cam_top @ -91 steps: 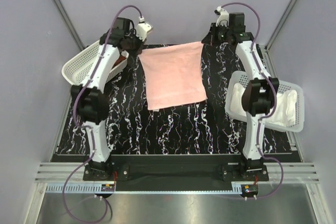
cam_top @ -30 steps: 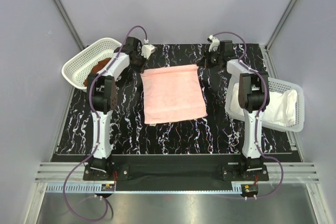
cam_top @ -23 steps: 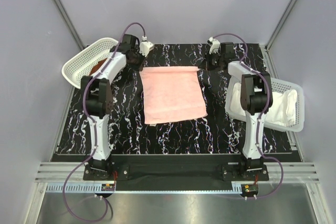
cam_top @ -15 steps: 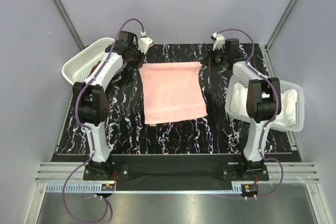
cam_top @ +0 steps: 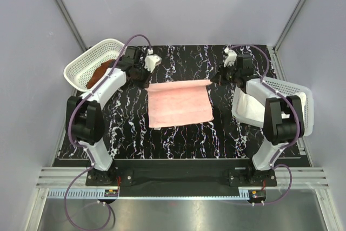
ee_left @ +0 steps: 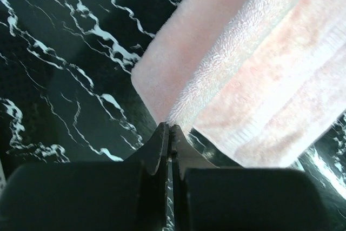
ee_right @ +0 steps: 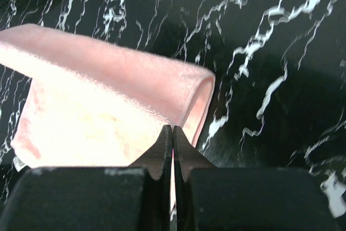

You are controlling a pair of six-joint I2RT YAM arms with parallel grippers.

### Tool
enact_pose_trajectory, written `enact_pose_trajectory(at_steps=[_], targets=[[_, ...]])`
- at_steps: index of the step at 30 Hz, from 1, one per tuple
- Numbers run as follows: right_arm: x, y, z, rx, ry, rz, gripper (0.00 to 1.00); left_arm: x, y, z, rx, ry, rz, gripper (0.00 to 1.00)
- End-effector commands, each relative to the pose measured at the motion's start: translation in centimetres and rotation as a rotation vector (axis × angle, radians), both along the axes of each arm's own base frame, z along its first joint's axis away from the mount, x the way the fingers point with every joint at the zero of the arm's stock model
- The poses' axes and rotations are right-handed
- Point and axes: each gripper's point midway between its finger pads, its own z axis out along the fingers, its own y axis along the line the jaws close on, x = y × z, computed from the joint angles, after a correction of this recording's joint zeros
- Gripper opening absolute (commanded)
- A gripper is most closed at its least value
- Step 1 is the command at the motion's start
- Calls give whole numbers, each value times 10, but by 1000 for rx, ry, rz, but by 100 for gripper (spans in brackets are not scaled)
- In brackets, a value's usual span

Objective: Fold and stack the towels
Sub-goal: Fold the towel

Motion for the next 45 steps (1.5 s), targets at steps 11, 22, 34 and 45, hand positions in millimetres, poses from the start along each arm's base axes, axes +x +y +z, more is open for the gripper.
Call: enact_pose_trajectory(at_steps=[11,22,34,45], targets=[[-70,-8,-5,-27,74,-71,0,-74,-13,-1,-42,-1,-11,0],[-106,-11,-16,-18,180,-125,0,-106,-11,-13,-54,76,0,0],[-140,-11,-27,-28,336,-167,26,-153,-15,-45,15,203,38,29],[-138,2,10,56,369,-261,37,-133,-23,-8,-108,111,243,42]])
